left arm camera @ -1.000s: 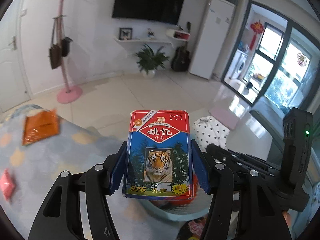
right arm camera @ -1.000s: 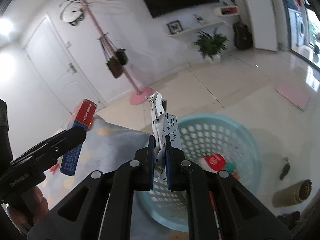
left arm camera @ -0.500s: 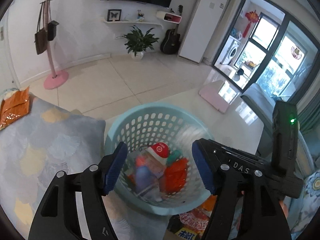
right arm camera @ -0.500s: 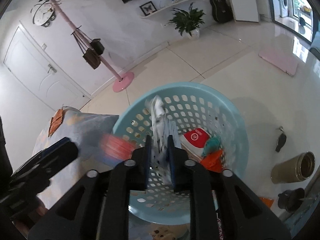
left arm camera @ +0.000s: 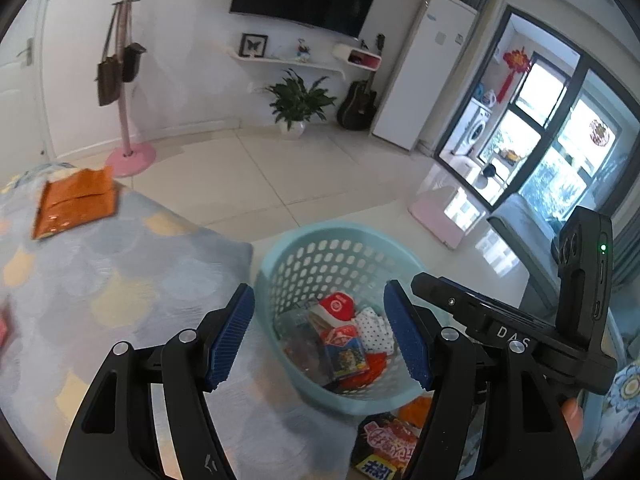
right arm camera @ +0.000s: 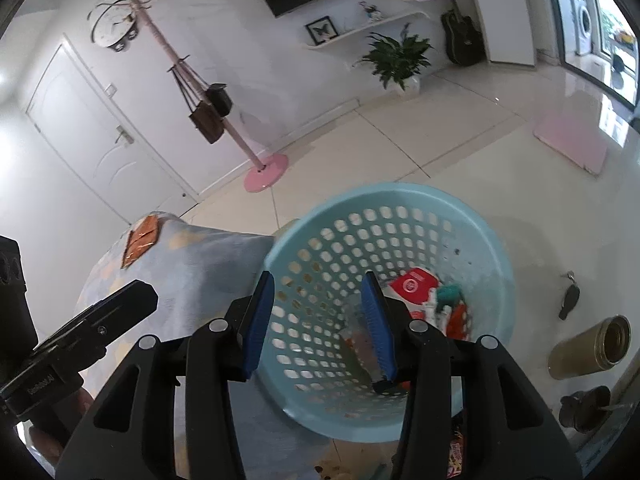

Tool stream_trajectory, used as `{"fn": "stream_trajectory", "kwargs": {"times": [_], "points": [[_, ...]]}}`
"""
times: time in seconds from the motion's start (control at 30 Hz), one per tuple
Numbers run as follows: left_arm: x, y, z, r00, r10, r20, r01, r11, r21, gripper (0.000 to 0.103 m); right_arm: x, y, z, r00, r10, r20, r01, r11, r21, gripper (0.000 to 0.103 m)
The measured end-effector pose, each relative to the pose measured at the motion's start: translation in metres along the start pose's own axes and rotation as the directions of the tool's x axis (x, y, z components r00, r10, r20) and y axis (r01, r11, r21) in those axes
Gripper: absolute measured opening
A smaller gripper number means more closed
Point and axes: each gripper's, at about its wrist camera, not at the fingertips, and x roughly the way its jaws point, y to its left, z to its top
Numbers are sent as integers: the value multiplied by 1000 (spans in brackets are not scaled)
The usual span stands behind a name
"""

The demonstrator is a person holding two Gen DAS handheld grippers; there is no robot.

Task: Collect trash
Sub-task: 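Carry the card box and dotted paper over the basket and release both, then grasp the pink packet with the left tool while the right tool grasps the orange foil bag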

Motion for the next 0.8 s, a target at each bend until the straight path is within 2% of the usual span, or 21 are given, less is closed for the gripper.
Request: {"fn": "stream_trajectory", "kwargs": {"times": [0.17, 0.27, 0.4, 0.47, 0.6, 0.7, 0.77, 0.8], "points": [[-28, 29, -1, 998, 48, 43, -47, 998, -42, 66, 3, 32, -2, 999, 43, -3, -43, 997, -58, 42], [-45, 52, -3, 994, 83, 65, -78, 993, -86, 66, 10, 63, -6, 999, 52, -5, -52, 992, -119, 48], [-75, 94, -8, 981, 165, 101, -148, 976, -158, 66, 23, 104, -12, 997, 74, -34, -80, 976, -201, 48], [-88, 115, -9, 967, 229, 110, -207, 961, -181, 66, 33, 129, -18, 996, 71, -47, -81, 963, -257, 48], [-115, 172, -13, 931, 351, 100, -317, 913, -257, 72, 53, 165, -33, 996, 71, -49, -83, 938, -336, 50], [-117, 207, -14, 907, 417, 58, -383, 874, -299, 72, 71, 189, -43, 996, 64, -61, -83, 918, -387, 51], [-115, 225, -16, 905, 424, 35, -392, 863, -318, 72, 83, 201, -47, 994, 72, -86, -101, 908, -406, 51], [-113, 232, -16, 910, 414, 32, -380, 863, -332, 72, 89, 206, -49, 993, 73, -97, -107, 903, -417, 51]]}}
